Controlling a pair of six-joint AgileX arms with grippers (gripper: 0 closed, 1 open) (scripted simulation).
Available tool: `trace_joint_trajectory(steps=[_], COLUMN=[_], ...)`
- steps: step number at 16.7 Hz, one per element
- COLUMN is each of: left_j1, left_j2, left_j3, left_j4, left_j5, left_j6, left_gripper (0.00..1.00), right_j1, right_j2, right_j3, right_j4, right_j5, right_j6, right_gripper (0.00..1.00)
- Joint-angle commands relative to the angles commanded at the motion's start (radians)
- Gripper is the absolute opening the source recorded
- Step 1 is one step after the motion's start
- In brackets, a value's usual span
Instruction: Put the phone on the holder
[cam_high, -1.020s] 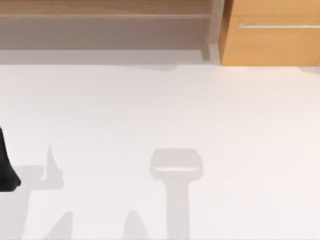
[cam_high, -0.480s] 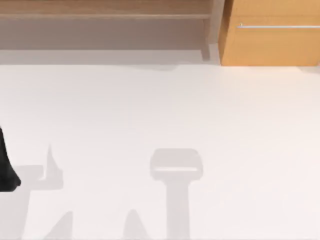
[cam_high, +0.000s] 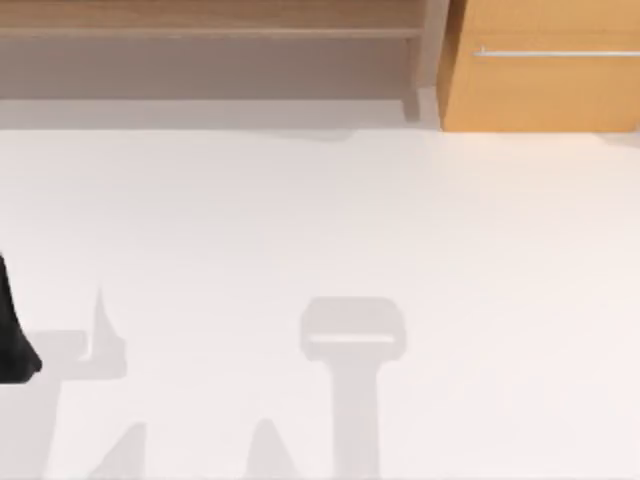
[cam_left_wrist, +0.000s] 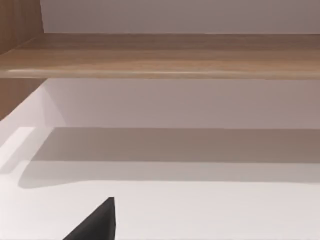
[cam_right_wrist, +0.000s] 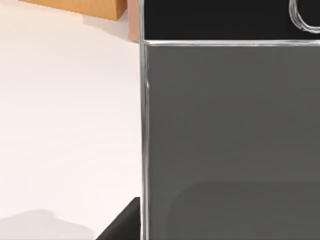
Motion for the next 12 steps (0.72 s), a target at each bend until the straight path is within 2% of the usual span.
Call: trace_joint_trajectory(steps=[6,12], left_j1=[0.0,0.0], left_j2=[0.0,0.0], left_j3=[0.0,0.0], left_j4=[0.0,0.0], left_j5=[0.0,0.0], left_j6=[0.0,0.0], left_gripper=[1.0,1.0], right_j1=[0.0,0.0], right_j2=[0.0,0.0], right_j3=[0.0,0.0], right_j4=[0.0,0.0], right_j5=[0.0,0.0], right_j6=[0.0,0.0], right_gripper=[0.98,1.0])
